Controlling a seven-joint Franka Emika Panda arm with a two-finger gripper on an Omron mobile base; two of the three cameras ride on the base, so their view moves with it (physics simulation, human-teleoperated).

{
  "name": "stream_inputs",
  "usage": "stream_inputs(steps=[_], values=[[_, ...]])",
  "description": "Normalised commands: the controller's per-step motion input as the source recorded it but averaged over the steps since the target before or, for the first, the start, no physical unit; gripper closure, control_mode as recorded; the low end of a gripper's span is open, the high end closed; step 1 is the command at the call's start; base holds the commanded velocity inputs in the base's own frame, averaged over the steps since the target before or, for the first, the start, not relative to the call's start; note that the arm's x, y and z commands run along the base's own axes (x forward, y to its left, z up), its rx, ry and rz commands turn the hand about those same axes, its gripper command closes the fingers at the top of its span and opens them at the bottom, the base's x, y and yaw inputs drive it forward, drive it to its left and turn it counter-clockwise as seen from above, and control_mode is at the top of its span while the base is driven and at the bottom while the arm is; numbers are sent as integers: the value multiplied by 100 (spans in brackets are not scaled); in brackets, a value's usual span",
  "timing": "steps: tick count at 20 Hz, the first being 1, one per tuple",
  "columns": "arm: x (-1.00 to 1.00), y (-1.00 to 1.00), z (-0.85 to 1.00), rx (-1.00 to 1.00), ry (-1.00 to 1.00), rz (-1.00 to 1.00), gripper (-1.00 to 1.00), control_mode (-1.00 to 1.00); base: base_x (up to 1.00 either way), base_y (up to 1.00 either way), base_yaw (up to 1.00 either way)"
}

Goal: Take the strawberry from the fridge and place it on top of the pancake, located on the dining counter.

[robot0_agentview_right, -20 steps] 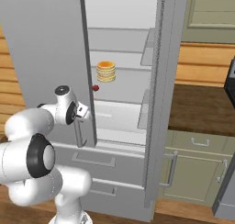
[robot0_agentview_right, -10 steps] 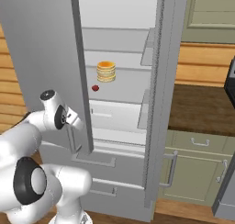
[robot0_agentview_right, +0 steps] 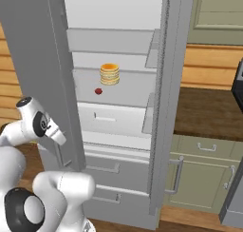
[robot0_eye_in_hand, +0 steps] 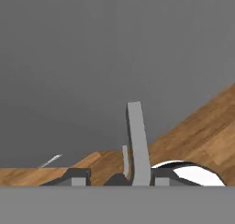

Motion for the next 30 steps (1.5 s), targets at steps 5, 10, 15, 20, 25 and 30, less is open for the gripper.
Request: stream_inputs(steps=[5, 10, 15, 20, 25, 30], values=[[-64, 62, -18, -2, 2, -2, 100, -100, 0, 0, 0], [-45, 70, -5, 0, 0, -7, -100, -100, 0, 0, 0], [-34, 39, 0, 0, -2, -5, -100, -100, 0, 0, 0], [-7, 25, 14, -1, 0, 0, -100, -100, 0, 0, 0], [-29, 15, 62, 0, -9, 0, -100, -100, 0, 0, 0], [-37, 0, 60, 4, -4, 0, -100, -100, 0, 0, 0]])
